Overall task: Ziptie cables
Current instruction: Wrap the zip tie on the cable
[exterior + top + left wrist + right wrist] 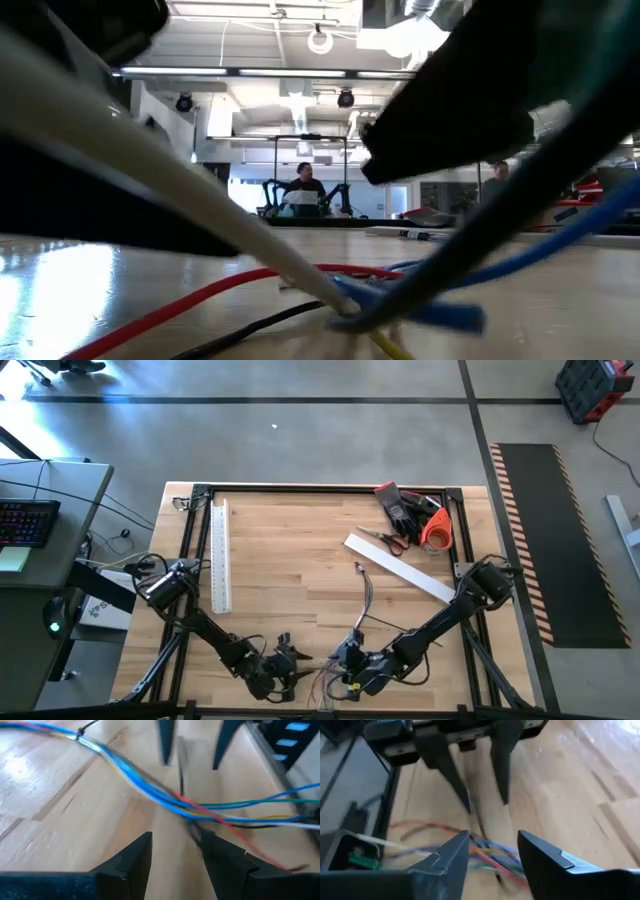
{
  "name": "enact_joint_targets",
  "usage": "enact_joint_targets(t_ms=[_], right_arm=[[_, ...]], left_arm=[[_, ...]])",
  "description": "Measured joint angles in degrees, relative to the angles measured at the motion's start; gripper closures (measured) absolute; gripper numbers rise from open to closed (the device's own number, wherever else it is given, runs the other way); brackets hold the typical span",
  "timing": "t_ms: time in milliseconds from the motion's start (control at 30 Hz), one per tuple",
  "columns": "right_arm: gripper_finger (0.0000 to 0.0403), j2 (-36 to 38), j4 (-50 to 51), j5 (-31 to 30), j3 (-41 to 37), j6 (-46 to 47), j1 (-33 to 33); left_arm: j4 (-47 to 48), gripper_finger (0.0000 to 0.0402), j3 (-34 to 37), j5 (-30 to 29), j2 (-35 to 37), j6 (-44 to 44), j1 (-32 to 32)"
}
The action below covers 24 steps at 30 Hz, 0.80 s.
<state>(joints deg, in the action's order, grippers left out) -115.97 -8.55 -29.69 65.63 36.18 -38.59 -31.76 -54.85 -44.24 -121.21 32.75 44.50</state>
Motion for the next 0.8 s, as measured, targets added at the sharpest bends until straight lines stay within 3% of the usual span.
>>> enact_joint_targets(t_ms=[333,533,800], right_arm=[[0.0395,-0.06,3.4,-0.62,0.0,-0.65,-1.04],[0.0401,-0.06,6.16,-9.24,0.0,-1.16,-3.94],[0.0402,0.01,12.05,-16.26,-0.81,0.32,-6.64]], left_arm=[[-3.9,0.0248,0.02,0.18,-2.33,-1.94,-3.62],[-9.56,0.0284,0.0,0.85,-2.29,-9.22,-4.76],[-14.53,0.039,-0.02,1.74,-2.29,-18.53,-7.73]])
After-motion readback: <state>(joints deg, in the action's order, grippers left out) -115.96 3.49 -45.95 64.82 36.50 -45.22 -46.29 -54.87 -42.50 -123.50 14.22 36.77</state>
